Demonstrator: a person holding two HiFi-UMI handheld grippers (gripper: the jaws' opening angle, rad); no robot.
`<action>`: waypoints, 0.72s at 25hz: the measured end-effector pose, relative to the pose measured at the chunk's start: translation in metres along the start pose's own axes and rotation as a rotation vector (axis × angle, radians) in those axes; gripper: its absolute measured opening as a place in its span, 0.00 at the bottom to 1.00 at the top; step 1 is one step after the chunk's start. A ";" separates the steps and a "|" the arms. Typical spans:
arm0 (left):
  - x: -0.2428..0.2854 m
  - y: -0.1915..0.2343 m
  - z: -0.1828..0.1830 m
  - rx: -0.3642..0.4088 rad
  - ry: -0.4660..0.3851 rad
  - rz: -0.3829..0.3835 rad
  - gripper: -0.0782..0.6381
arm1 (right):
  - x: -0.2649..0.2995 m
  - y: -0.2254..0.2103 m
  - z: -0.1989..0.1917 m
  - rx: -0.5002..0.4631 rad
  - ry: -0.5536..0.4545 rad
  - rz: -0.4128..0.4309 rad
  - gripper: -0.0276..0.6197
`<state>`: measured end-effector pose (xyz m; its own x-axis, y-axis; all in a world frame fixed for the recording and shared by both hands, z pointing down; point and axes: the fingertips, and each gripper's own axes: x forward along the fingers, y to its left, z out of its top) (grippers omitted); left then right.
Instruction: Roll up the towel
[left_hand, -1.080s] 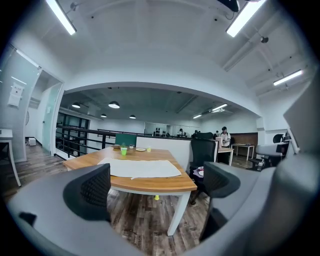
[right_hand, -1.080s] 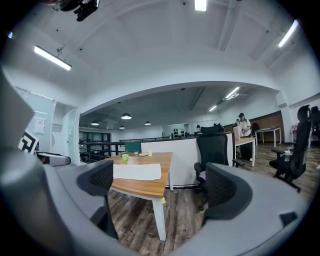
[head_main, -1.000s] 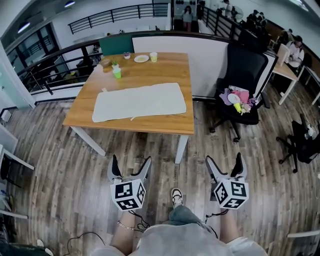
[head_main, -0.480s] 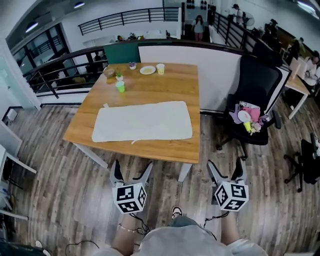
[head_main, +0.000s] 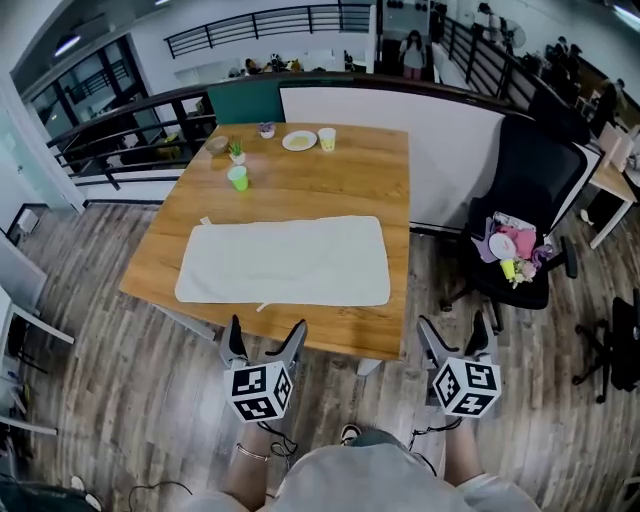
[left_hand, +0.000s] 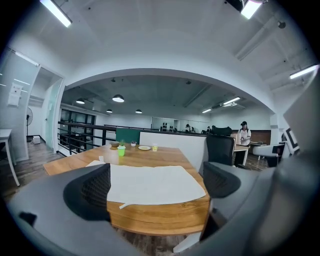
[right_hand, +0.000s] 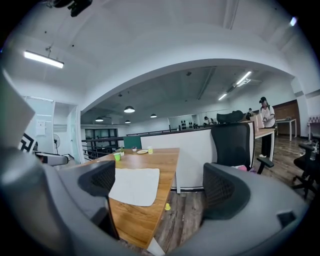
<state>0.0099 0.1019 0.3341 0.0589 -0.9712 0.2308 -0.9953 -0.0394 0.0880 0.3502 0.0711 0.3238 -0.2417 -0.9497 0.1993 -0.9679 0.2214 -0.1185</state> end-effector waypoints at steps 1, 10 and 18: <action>0.006 0.001 0.000 0.001 0.004 -0.001 0.90 | 0.007 -0.001 0.000 0.000 0.004 0.003 0.89; 0.047 0.017 0.000 0.005 0.037 -0.004 0.90 | 0.057 0.008 -0.011 0.012 0.056 0.029 0.89; 0.110 0.051 0.016 0.037 0.035 -0.079 0.90 | 0.101 0.016 -0.011 0.050 0.035 -0.066 0.88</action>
<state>-0.0352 -0.0106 0.3489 0.1390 -0.9559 0.2586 -0.9897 -0.1247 0.0711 0.3095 -0.0185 0.3522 -0.1810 -0.9532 0.2420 -0.9773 0.1469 -0.1525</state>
